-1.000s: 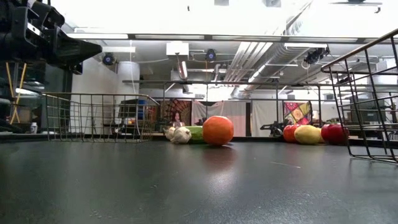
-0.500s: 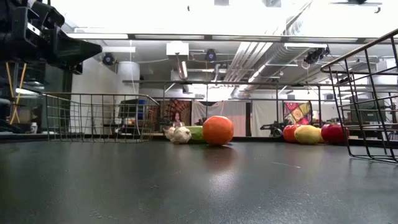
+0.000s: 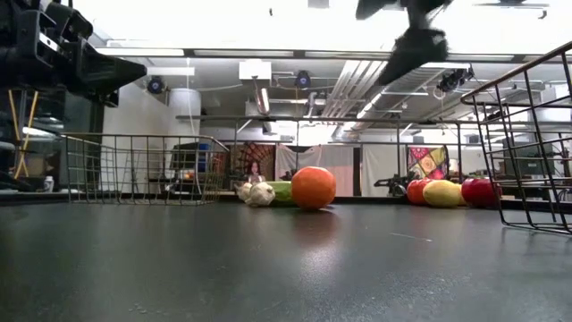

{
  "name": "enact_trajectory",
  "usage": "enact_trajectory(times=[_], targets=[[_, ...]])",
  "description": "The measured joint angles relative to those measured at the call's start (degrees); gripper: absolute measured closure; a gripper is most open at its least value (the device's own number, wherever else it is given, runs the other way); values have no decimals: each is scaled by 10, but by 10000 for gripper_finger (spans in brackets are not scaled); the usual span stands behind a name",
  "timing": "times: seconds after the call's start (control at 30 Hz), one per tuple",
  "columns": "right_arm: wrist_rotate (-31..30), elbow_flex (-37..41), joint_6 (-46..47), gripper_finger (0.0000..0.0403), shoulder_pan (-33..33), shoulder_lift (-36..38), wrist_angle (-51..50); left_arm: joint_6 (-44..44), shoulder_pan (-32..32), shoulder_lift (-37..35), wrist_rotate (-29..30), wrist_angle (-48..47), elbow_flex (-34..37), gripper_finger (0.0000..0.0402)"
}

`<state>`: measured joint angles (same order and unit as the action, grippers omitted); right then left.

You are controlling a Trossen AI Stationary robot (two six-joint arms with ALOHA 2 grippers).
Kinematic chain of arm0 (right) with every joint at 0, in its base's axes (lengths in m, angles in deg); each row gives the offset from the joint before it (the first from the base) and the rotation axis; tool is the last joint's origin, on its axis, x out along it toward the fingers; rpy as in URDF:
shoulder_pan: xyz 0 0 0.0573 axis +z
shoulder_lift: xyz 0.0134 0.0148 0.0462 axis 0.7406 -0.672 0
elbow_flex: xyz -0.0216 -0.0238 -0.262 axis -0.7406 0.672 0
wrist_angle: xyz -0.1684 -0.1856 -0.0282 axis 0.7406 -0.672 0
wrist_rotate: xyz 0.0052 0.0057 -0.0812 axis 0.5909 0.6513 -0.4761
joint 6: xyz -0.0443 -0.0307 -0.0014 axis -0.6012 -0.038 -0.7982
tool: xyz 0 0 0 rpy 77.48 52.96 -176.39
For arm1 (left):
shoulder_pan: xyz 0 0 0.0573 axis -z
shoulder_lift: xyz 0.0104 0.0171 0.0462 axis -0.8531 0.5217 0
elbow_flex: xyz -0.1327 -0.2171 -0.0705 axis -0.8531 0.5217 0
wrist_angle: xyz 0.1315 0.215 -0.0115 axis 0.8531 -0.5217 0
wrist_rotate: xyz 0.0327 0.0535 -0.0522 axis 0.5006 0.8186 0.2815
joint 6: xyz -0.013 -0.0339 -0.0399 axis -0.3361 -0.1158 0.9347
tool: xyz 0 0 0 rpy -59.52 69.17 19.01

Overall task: Sort produce into baskets
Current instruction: Put the orange into the bottom wire basket

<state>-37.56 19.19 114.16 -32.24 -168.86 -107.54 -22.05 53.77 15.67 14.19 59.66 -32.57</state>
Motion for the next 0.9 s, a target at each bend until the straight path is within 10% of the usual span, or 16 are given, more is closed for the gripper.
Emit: enact_trajectory(times=[0.23,0.9], targets=[[-248,0,-16,4,-76,0,12,0,0,0,0,0,0,401],[-90,0,15,4,-267,-154,87,0,0,0,0,0,0,401]])
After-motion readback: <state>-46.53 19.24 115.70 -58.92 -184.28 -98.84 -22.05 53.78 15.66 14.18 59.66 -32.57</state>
